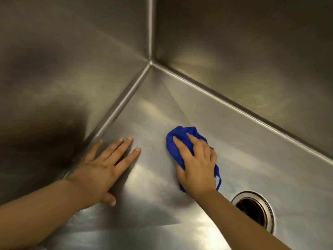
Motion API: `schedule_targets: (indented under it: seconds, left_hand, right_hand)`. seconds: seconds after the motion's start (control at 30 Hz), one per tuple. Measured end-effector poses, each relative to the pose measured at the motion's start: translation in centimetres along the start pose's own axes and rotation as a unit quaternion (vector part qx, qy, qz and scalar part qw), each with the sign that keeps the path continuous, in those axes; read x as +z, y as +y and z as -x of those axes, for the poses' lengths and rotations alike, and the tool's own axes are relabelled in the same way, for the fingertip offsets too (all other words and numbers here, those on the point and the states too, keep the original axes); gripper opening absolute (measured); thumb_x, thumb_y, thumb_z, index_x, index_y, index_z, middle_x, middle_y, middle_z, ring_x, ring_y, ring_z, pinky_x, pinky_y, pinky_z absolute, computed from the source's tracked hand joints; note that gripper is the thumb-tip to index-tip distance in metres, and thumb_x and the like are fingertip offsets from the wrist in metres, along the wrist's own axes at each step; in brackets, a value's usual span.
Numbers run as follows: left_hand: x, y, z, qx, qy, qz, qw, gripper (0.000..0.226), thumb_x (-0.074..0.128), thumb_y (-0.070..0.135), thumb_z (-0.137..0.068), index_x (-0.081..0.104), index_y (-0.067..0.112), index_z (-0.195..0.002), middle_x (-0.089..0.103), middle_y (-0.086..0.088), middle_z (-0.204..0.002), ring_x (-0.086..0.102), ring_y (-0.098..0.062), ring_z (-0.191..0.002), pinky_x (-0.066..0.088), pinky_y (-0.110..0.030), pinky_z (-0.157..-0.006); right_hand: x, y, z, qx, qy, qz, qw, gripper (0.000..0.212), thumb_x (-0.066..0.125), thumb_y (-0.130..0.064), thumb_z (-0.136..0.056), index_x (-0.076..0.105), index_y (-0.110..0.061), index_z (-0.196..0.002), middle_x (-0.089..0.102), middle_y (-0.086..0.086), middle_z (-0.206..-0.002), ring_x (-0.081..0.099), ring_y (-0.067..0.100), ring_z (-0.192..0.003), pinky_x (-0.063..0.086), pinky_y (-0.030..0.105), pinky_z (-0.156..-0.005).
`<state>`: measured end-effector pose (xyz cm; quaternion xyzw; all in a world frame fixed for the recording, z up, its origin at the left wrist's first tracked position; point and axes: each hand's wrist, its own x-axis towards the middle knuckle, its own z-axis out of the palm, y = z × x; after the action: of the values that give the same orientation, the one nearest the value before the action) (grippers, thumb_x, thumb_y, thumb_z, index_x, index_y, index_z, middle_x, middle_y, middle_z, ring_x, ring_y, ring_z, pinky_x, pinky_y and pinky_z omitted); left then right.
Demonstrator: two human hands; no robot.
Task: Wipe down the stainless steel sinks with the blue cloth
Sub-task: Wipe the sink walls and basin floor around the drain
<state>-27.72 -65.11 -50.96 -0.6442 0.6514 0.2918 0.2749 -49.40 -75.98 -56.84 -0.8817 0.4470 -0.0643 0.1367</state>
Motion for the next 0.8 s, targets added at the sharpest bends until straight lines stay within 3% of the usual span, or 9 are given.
schedule_targets:
  seconds: [0.1,0.2,0.23,0.3,0.37,0.43,0.5,0.67,0.8]
  left_hand:
    - [-0.1,-0.9,1.5,-0.007,0.008,-0.03,1.0,0.127,0.063,0.062,-0.078,-0.05,0.026,-0.123,-0.048,-0.005,-0.144,-0.033,-0.02,-0.14,-0.018,-0.045,-0.107]
    - [-0.2,-1.9,2.5,0.017,0.095,-0.06,0.993,0.149,0.081,0.067,-0.047,-0.011,0.009,-0.149,-0.002,-0.021,-0.159,0.008,-0.029,-0.147,-0.006,-0.049,-0.109]
    - [-0.5,-1.9,3.0,0.007,0.084,-0.074,0.994,0.151,0.082,0.065,-0.048,-0.011,0.006,-0.151,-0.002,-0.022,-0.159,0.005,-0.029,-0.146,-0.01,-0.05,-0.109]
    - [-0.2,-1.6,3.8,-0.001,0.022,-0.118,0.993,0.131,0.069,0.057,-0.075,-0.04,0.014,-0.135,-0.036,-0.016,-0.151,-0.031,-0.024,-0.136,-0.029,-0.052,-0.103]
    - [-0.2,-1.4,4.2,-0.018,-0.064,-0.137,0.988,0.118,0.06,0.051,-0.085,-0.045,0.015,-0.126,-0.048,-0.014,-0.143,-0.043,-0.024,-0.127,-0.03,-0.053,-0.102]
    - [0.3,-1.8,4.5,-0.017,-0.063,-0.154,0.986,0.117,0.059,0.051,-0.085,-0.042,0.013,-0.131,-0.047,-0.015,-0.143,-0.043,-0.024,-0.126,-0.029,-0.053,-0.101]
    - [0.2,-2.2,4.9,-0.03,-0.079,-0.165,0.983,0.12,0.061,0.051,-0.084,-0.037,0.012,-0.138,-0.044,-0.015,-0.145,-0.043,-0.023,-0.124,-0.029,-0.053,-0.099]
    - [0.0,-2.6,5.4,-0.049,-0.103,-0.232,0.966,0.119,0.062,0.053,-0.083,-0.031,0.01,-0.144,-0.039,-0.017,-0.149,-0.03,-0.03,-0.141,-0.027,-0.054,-0.101]
    - [-0.4,-2.3,6.2,-0.034,-0.118,-0.277,0.953,0.11,0.054,0.053,-0.089,-0.031,0.007,-0.144,-0.036,-0.02,-0.15,-0.028,-0.034,-0.141,-0.022,-0.058,-0.105]
  right_hand:
    - [-0.7,-0.3,-6.1,0.06,-0.008,0.0,0.998,0.06,0.055,-0.02,-0.085,0.041,-0.032,-0.142,0.031,0.007,-0.15,0.026,0.029,-0.133,0.023,0.052,-0.111]
    - [-1.4,-2.2,-9.4,0.174,-0.031,-0.032,0.984,0.065,0.052,-0.018,-0.091,0.027,-0.032,-0.149,0.015,0.003,-0.157,0.012,0.027,-0.143,0.008,0.046,-0.117]
    - [-1.3,-3.0,-8.9,0.167,-0.031,-0.033,0.985,0.067,0.053,-0.017,-0.09,0.025,-0.033,-0.149,0.014,0.003,-0.157,0.011,0.027,-0.143,0.007,0.046,-0.117]
    - [-0.4,-4.2,-6.3,0.067,-0.029,-0.021,0.997,0.073,0.064,-0.013,-0.082,0.035,-0.031,-0.146,0.027,0.006,-0.153,0.022,0.028,-0.139,0.017,0.052,-0.115]
    - [0.5,-5.2,-3.3,-0.027,-0.042,-0.032,0.998,0.076,0.075,-0.006,-0.065,0.054,-0.025,-0.135,0.047,0.011,-0.14,0.036,0.03,-0.126,0.032,0.058,-0.105]
    - [0.5,-5.3,-3.5,-0.054,-0.042,-0.045,0.997,0.073,0.075,-0.005,-0.066,0.055,-0.025,-0.134,0.05,0.011,-0.137,0.041,0.033,-0.124,0.032,0.056,-0.104]
    - [0.1,-5.4,-6.2,-0.055,-0.061,-0.044,0.996,0.069,0.064,-0.01,-0.081,0.043,-0.031,-0.143,0.038,0.007,-0.146,0.033,0.033,-0.132,0.02,0.05,-0.111]
    - [0.2,-7.6,-10.7,0.07,-0.054,-0.048,0.995,0.064,0.054,-0.016,-0.089,0.033,-0.034,-0.146,0.022,0.005,-0.152,0.018,0.029,-0.139,0.01,0.048,-0.115]
    - [1.8,-9.3,-5.0,-0.097,-0.06,-0.03,0.993,0.071,0.065,-0.008,-0.077,0.044,-0.029,-0.141,0.033,0.008,-0.15,0.026,0.034,-0.138,0.013,0.056,-0.113]
